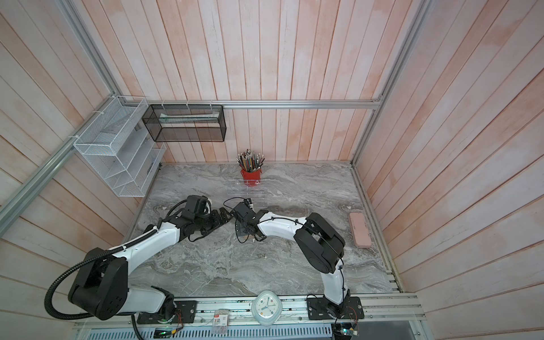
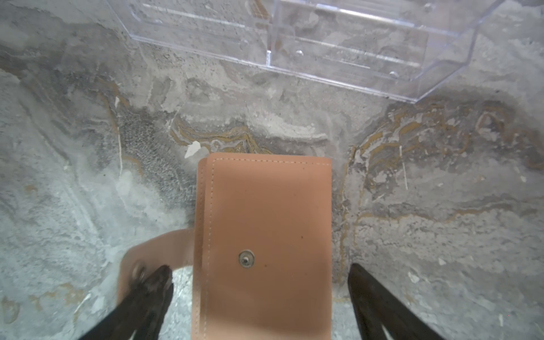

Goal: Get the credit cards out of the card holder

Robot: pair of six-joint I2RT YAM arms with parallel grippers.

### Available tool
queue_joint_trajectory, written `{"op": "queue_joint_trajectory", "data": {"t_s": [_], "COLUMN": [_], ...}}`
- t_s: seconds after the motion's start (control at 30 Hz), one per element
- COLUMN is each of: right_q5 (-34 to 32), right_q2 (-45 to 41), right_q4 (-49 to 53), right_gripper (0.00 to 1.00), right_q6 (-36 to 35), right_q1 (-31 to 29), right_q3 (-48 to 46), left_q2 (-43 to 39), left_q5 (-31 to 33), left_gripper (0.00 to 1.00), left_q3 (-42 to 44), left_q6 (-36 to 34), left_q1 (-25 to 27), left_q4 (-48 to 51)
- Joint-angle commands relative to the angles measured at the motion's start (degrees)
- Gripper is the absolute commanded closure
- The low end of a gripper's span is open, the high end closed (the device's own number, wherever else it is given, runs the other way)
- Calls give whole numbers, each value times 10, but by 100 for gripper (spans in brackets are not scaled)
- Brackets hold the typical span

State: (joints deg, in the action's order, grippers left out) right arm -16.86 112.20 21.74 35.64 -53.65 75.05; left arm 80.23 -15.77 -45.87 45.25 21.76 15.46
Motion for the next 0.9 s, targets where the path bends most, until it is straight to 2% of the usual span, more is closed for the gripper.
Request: {"op": "queue_joint_trajectory", "data": {"t_s": [0.0, 0.17, 0.57, 0.73, 0.87], "right_q5": [-33, -32, -39, -49, -28], "right_q2": [22, 27, 29, 18, -2], "right_q4": [40, 40, 59, 69, 64], "right_gripper": [9, 14, 42, 44, 44], "right_q6": [10, 8, 9, 7, 3], "right_q1": [0, 0, -4, -4, 0], "right_q3": [13, 13, 23, 27, 22], "left_q2": [-12, -15, -14, -15, -16], "left_q5": [-9, -22, -31, -32, -34], "left_gripper": [0, 0, 0, 0, 0], "left_q3": [12, 22, 21, 20, 20], "left_q6": [5, 9, 11, 11, 11], "left_q1": [-5, -15, -20, -20, -20], "left_q4": [-11, -20, -27, -27, -29]}}
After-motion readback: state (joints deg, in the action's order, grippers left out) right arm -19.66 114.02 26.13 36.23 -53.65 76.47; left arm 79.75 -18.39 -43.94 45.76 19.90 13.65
